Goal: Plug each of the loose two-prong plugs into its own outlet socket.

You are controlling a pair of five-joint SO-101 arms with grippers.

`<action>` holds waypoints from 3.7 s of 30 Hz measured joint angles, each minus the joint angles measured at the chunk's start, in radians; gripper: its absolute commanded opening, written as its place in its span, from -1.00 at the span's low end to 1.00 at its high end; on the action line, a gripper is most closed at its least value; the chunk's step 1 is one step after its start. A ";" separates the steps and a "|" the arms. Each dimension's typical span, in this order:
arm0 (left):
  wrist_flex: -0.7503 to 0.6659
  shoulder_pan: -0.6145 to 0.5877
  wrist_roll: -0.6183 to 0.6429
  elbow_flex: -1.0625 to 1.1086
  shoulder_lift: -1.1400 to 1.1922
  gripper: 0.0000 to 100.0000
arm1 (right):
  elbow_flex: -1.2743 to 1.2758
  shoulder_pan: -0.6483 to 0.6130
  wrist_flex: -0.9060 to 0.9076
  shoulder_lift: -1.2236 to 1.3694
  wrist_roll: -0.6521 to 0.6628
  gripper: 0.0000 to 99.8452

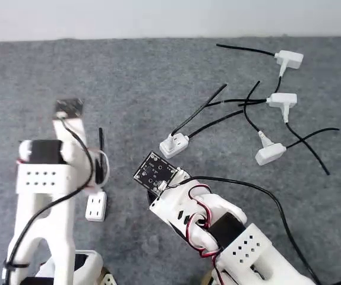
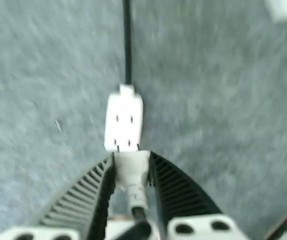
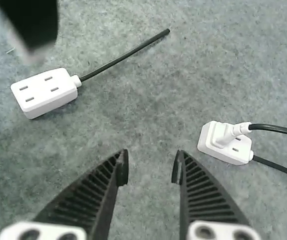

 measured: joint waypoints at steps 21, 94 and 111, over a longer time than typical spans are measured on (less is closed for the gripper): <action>-0.265 0.011 0.000 0.222 -0.005 -0.98 | 0.000 0.000 0.000 0.000 0.000 -0.68; -0.288 0.002 0.000 0.301 -0.025 -0.98 | 0.000 0.000 0.000 0.000 0.000 -0.68; -0.282 -0.063 0.000 0.279 -0.025 -0.98 | 0.000 0.000 0.000 0.000 0.000 -0.68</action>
